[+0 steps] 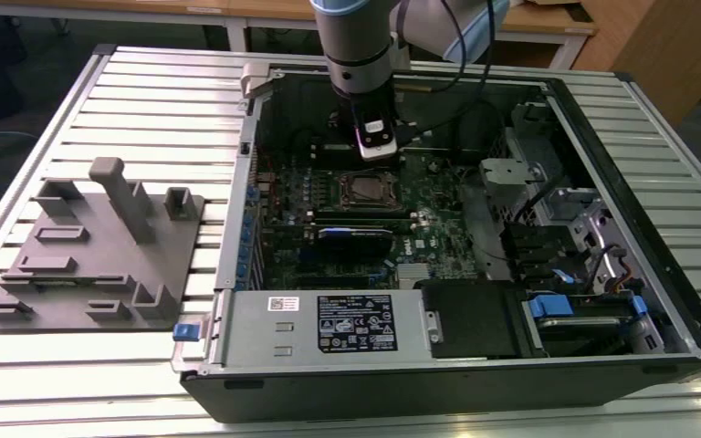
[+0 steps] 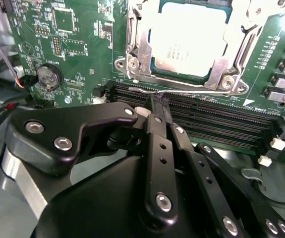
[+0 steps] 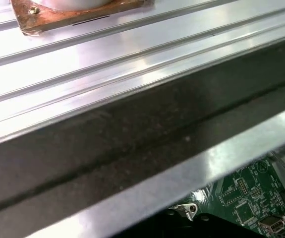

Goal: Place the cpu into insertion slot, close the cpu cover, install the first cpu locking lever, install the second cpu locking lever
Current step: 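Install the first cpu locking lever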

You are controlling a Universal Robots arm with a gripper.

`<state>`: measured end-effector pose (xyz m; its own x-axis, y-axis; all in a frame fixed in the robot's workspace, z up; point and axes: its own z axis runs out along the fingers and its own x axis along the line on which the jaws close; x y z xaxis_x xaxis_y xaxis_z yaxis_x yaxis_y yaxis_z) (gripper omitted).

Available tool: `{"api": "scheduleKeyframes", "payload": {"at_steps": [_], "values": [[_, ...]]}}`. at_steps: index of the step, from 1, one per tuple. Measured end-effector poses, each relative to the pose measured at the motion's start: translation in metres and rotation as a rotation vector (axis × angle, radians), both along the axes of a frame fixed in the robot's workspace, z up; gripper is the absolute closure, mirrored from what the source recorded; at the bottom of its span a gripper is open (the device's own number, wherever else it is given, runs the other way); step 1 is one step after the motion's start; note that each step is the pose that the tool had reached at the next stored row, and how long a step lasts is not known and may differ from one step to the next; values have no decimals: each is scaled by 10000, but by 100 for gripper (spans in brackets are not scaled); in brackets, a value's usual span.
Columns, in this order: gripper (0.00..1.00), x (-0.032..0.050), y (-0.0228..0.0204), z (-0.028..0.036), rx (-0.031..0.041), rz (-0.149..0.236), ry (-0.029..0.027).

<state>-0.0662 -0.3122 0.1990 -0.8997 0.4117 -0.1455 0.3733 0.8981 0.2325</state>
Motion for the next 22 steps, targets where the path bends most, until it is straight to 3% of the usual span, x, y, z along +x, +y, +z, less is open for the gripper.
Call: {"api": "scheduleKeyframes", "payload": {"at_steps": [9,17,22], "values": [[89,0,-2,1,-28,10,1],[89,0,-2,152,-26,10,0],[89,0,-3,212,-28,10,1]]}}
